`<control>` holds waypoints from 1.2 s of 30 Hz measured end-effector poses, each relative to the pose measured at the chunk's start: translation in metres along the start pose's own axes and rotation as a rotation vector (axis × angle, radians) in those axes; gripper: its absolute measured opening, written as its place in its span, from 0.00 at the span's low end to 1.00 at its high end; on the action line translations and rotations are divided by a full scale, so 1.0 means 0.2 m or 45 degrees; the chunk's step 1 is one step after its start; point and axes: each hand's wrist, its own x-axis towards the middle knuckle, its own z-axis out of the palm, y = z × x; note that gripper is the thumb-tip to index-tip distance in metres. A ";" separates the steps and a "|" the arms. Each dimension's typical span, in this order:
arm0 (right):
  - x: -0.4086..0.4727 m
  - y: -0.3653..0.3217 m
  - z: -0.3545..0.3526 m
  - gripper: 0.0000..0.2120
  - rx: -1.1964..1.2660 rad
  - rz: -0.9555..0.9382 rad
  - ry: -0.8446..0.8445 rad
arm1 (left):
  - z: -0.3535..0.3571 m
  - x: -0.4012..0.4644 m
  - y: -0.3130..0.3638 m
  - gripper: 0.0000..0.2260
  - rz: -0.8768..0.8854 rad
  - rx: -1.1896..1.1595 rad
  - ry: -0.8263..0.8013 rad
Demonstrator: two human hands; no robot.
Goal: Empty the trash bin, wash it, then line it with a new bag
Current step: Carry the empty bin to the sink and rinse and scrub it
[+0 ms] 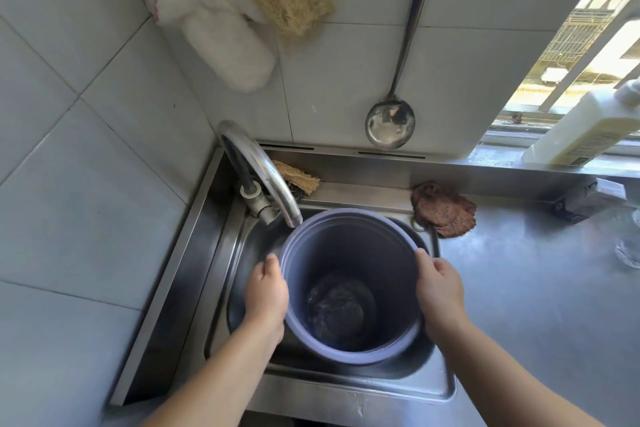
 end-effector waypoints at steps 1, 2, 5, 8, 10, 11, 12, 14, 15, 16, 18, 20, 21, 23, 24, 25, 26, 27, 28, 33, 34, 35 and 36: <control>0.02 -0.02 -0.01 0.20 -0.013 0.001 0.011 | 0.02 -0.01 0.01 0.19 -0.023 -0.010 0.002; 0.03 -0.04 0.00 0.21 -0.015 -0.001 0.007 | 0.03 -0.01 0.03 0.19 -0.042 -0.014 0.006; 0.03 -0.09 0.06 0.20 -0.032 -0.018 -0.034 | -0.01 0.03 0.05 0.19 -0.042 -0.025 0.051; -0.03 -0.09 0.12 0.20 0.004 -0.057 -0.080 | -0.10 0.06 0.04 0.18 0.001 -0.056 0.089; -0.06 -0.06 0.12 0.20 0.014 -0.054 -0.100 | -0.13 0.06 0.00 0.17 0.012 -0.083 0.088; -0.06 -0.03 0.10 0.20 0.013 -0.038 -0.098 | -0.12 0.05 -0.02 0.17 0.001 -0.081 0.073; -0.05 -0.02 0.08 0.20 0.005 -0.020 -0.091 | -0.11 0.03 -0.04 0.18 -0.020 -0.070 0.051; -0.02 0.00 0.02 0.21 -0.037 0.008 -0.061 | -0.05 0.00 -0.07 0.19 -0.069 -0.058 0.031; 0.01 -0.01 0.00 0.21 -0.055 0.015 -0.039 | -0.01 -0.01 -0.06 0.19 -0.091 -0.066 0.026; 0.03 -0.01 -0.02 0.21 -0.067 0.017 -0.016 | 0.02 -0.02 -0.05 0.19 -0.112 -0.076 0.012; 0.06 -0.05 -0.02 0.21 -0.078 0.011 0.001 | 0.04 -0.02 -0.02 0.18 -0.137 -0.088 -0.007; 0.06 -0.09 0.02 0.21 -0.083 -0.012 -0.025 | 0.02 0.01 0.01 0.18 -0.130 -0.096 0.026; 0.05 -0.11 0.05 0.20 -0.077 -0.029 -0.045 | -0.01 0.03 0.02 0.18 -0.116 -0.097 0.045; 0.00 -0.13 0.11 0.20 -0.055 -0.071 -0.078 | -0.07 0.07 0.02 0.17 -0.066 -0.115 0.089; -0.02 -0.12 0.14 0.20 -0.044 -0.094 -0.089 | -0.10 0.08 0.02 0.16 -0.039 -0.130 0.106; -0.04 -0.11 0.15 0.20 -0.031 -0.111 -0.101 | -0.12 0.08 0.01 0.15 -0.014 -0.140 0.111; -0.05 -0.09 0.15 0.20 -0.019 -0.117 -0.109 | -0.14 0.08 0.00 0.15 0.004 -0.141 0.110; -0.05 -0.07 0.14 0.20 -0.017 -0.110 -0.109 | -0.14 0.07 -0.02 0.15 0.009 -0.132 0.103; -0.04 -0.06 0.12 0.20 -0.021 -0.098 -0.104 | -0.13 0.06 -0.03 0.16 0.000 -0.118 0.091; 0.05 -0.09 0.03 0.21 -0.065 -0.072 -0.022 | 0.00 0.01 0.01 0.16 -0.093 -0.129 0.039; 0.06 -0.11 0.04 0.21 -0.063 -0.079 -0.020 | 0.01 0.01 0.03 0.16 -0.109 -0.136 0.030; 0.06 -0.13 0.05 0.22 -0.062 -0.090 -0.031 | 0.01 0.02 0.04 0.16 -0.122 -0.137 0.029; 0.06 -0.15 0.07 0.22 -0.053 -0.106 -0.050 | -0.01 0.03 0.05 0.16 -0.128 -0.138 0.038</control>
